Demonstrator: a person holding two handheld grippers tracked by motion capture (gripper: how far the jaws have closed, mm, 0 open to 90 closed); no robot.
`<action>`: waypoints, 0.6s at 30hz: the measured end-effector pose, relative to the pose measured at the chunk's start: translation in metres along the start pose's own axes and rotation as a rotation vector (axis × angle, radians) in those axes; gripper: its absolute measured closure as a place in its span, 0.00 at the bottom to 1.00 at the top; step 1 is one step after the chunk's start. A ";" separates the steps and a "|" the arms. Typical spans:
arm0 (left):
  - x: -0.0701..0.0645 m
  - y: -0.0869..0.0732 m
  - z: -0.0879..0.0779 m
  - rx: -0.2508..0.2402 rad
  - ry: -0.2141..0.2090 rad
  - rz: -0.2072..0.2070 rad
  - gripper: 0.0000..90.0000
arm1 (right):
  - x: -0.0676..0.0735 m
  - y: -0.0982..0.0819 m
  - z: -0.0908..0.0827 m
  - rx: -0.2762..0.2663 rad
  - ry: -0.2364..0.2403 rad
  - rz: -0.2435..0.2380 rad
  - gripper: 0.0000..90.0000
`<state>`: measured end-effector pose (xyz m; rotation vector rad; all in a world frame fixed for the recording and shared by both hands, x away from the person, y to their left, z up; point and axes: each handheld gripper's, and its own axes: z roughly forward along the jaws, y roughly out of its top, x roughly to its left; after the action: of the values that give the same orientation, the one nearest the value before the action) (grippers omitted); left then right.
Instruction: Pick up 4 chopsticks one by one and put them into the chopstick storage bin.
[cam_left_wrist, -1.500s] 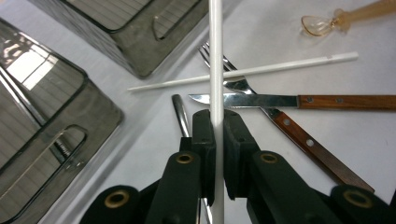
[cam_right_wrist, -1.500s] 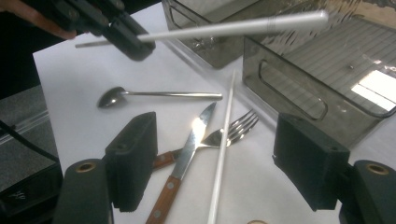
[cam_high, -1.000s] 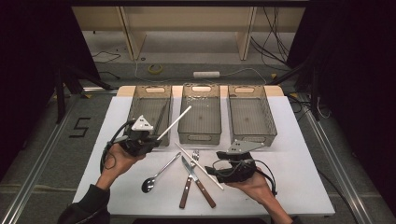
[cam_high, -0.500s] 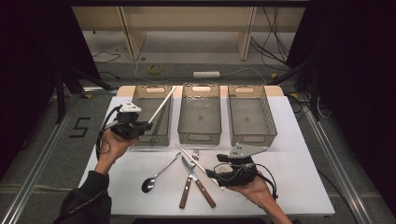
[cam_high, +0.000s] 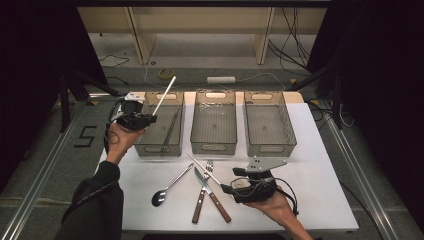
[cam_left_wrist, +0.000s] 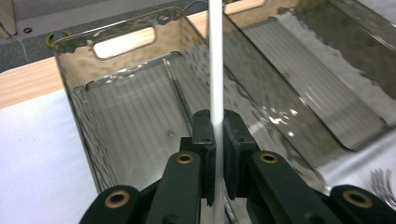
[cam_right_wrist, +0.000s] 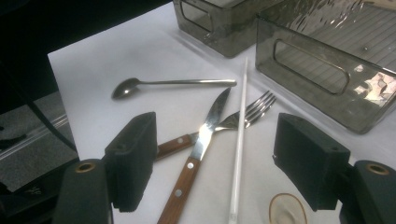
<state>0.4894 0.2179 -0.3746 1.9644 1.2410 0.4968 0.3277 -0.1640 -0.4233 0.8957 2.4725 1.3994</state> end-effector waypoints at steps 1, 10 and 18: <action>0.003 0.000 0.004 0.004 0.007 -0.010 0.94 | 0.000 0.000 0.000 0.001 0.000 -0.001 0.35; 0.021 -0.001 0.023 0.025 0.050 -0.058 0.94 | 0.001 -0.001 0.000 0.006 0.007 -0.006 0.35; 0.023 -0.002 0.035 0.048 0.067 -0.065 0.93 | 0.002 -0.001 0.002 0.014 0.012 -0.008 0.35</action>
<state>0.5219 0.2251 -0.3999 1.9540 1.3657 0.5075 0.3266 -0.1618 -0.4245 0.8820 2.4950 1.3908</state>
